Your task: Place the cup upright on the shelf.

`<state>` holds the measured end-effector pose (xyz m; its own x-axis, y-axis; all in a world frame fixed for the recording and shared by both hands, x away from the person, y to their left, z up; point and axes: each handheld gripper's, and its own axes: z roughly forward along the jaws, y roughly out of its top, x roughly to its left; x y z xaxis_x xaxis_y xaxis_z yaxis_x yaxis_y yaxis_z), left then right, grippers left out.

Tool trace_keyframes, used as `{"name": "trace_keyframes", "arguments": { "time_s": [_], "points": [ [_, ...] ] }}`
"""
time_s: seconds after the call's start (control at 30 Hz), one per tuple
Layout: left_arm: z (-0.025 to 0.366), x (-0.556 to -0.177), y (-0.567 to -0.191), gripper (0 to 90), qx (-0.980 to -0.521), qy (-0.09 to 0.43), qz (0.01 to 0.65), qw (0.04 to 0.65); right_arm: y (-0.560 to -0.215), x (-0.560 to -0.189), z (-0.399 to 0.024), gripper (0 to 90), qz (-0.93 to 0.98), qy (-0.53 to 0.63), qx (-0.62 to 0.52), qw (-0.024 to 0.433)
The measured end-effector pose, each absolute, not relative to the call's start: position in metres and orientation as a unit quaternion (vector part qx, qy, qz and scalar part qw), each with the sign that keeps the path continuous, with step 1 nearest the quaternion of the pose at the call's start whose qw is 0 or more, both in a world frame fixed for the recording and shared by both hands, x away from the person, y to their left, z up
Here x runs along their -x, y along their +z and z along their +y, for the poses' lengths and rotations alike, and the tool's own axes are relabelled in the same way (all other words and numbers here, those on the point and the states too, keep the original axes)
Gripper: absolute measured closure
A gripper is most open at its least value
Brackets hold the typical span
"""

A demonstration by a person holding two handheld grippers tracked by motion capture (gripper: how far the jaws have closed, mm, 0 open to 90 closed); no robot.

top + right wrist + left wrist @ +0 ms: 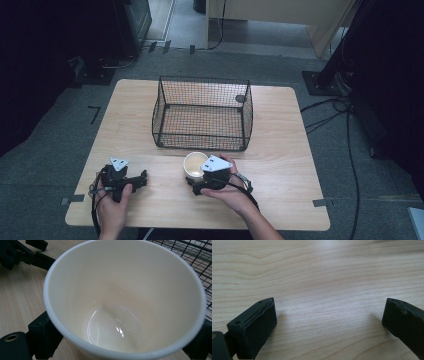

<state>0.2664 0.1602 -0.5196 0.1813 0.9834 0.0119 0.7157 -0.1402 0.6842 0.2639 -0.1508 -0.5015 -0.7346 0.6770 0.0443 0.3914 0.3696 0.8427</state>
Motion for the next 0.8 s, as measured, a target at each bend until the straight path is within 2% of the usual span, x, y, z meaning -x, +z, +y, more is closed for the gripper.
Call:
{"name": "trace_keyframes", "arguments": {
  "time_s": [0.8],
  "points": [
    [0.160,-0.266,-0.520,0.0,-0.716,0.240,0.593,0.279,-0.477,-0.264,-0.153,8.3,0.792,0.491,-0.318,0.174]
  ]
}}
